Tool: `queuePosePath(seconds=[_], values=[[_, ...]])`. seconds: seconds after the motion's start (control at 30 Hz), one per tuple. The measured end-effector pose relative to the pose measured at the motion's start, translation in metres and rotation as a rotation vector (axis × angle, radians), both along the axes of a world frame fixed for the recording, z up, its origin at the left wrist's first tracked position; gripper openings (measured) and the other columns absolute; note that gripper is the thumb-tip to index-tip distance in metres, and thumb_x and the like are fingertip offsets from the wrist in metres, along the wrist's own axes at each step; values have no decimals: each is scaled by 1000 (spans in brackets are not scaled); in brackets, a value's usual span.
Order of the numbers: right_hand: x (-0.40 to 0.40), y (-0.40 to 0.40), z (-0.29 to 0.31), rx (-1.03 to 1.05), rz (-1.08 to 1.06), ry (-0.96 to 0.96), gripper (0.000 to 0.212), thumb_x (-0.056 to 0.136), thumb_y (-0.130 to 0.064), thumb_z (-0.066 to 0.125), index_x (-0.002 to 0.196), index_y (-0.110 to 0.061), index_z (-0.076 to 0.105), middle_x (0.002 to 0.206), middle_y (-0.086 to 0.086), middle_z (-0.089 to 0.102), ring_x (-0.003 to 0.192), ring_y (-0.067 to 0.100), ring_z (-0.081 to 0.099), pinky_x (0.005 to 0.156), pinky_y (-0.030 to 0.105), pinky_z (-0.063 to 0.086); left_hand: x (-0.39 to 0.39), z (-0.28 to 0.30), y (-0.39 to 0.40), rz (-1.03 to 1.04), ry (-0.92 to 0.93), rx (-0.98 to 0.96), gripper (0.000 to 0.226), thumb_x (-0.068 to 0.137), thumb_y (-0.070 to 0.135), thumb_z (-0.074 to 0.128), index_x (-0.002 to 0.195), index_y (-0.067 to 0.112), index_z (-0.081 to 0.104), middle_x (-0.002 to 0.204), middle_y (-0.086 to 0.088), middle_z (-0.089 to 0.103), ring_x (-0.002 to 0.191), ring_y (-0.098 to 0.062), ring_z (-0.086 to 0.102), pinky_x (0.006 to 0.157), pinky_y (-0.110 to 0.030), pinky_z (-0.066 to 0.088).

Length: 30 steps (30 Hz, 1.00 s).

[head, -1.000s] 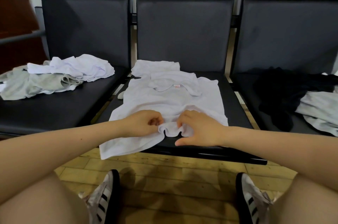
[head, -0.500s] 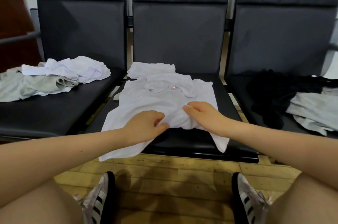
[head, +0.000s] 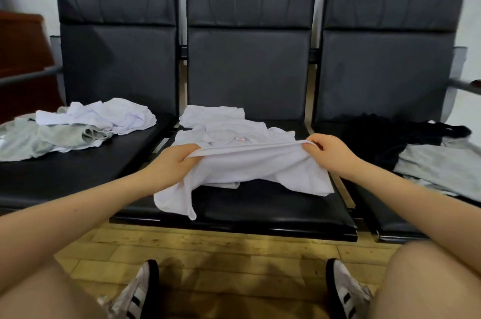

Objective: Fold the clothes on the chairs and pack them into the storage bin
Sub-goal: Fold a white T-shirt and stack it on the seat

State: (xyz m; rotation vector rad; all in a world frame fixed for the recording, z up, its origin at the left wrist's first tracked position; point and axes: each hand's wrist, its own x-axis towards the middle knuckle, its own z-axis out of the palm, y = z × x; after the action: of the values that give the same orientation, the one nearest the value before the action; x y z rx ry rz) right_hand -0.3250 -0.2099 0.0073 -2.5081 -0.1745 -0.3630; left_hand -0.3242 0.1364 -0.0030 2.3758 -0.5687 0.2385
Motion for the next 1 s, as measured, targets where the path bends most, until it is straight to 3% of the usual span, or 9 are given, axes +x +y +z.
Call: queuePosePath(seconds=[0.17, 0.27, 0.33, 0.47, 0.6, 0.7, 0.87, 0.93, 1.0], values=[[-8, -5, -5, 478, -5, 285, 33, 100, -28, 44, 112, -5, 63, 113, 12, 65, 106, 27, 61, 97, 44, 47, -17, -3, 2, 44, 253, -147, 29, 102, 26, 37, 82, 21, 57, 85, 5, 58, 85, -10, 52, 81, -24, 40], [-18, 2, -5, 634, 59, 366, 25, 99, -20, 46, 94, -1, 63, 97, 11, 66, 91, 24, 61, 85, 35, 48, -26, -6, 0, 53, 301, -158, 29, 102, 28, 37, 98, 15, 62, 101, 2, 64, 91, -8, 56, 79, -19, 43], [-24, 11, -5, 585, 73, 394, 24, 98, -21, 48, 87, -7, 64, 87, 8, 65, 83, 21, 60, 79, 32, 47, -27, -5, 1, 103, 272, -185, 32, 102, 26, 38, 107, 5, 62, 108, -6, 64, 95, -15, 56, 81, -24, 44], [-36, 29, -3, 431, 72, 449, 26, 97, -25, 50, 76, -12, 57, 79, 4, 58, 75, 16, 54, 71, 26, 42, -20, 2, 12, 157, 224, -221, 36, 101, 29, 42, 104, -2, 61, 109, -15, 63, 102, -28, 57, 99, -39, 40], [-44, 35, -7, 203, 140, 419, 35, 98, -28, 47, 67, -13, 39, 71, 1, 45, 69, 14, 40, 66, 26, 33, -22, 2, 14, 133, 165, -114, 41, 100, 29, 43, 91, -9, 55, 88, -13, 57, 83, -19, 48, 81, -32, 37], [-48, 33, -8, 154, 161, 425, 39, 98, -30, 48, 64, -15, 33, 66, -2, 38, 65, 13, 34, 61, 26, 29, -28, -3, 15, 89, 185, -36, 39, 100, 31, 43, 80, 1, 56, 82, -9, 57, 78, -16, 48, 78, -29, 37], [-50, 27, -7, 172, 207, 491, 36, 96, -29, 52, 68, -10, 38, 70, 2, 41, 69, 14, 39, 67, 28, 33, -36, -6, 15, -1, 224, 18, 31, 99, 29, 46, 72, 18, 55, 71, 12, 55, 75, -9, 49, 77, -26, 38], [-42, 22, -6, 173, 156, 427, 33, 96, -26, 50, 74, -1, 46, 77, 10, 49, 75, 18, 46, 71, 35, 40, -29, 2, 19, 35, 133, 23, 25, 98, 21, 48, 79, 17, 62, 77, 13, 60, 80, -11, 53, 75, -25, 40], [-31, 16, -5, 150, 67, 337, 28, 96, -19, 46, 94, 6, 57, 92, 12, 58, 86, 21, 52, 77, 35, 44, -16, 11, 26, 128, 83, 2, 19, 96, 13, 48, 93, 11, 67, 92, 4, 65, 89, -14, 57, 72, -15, 40]])
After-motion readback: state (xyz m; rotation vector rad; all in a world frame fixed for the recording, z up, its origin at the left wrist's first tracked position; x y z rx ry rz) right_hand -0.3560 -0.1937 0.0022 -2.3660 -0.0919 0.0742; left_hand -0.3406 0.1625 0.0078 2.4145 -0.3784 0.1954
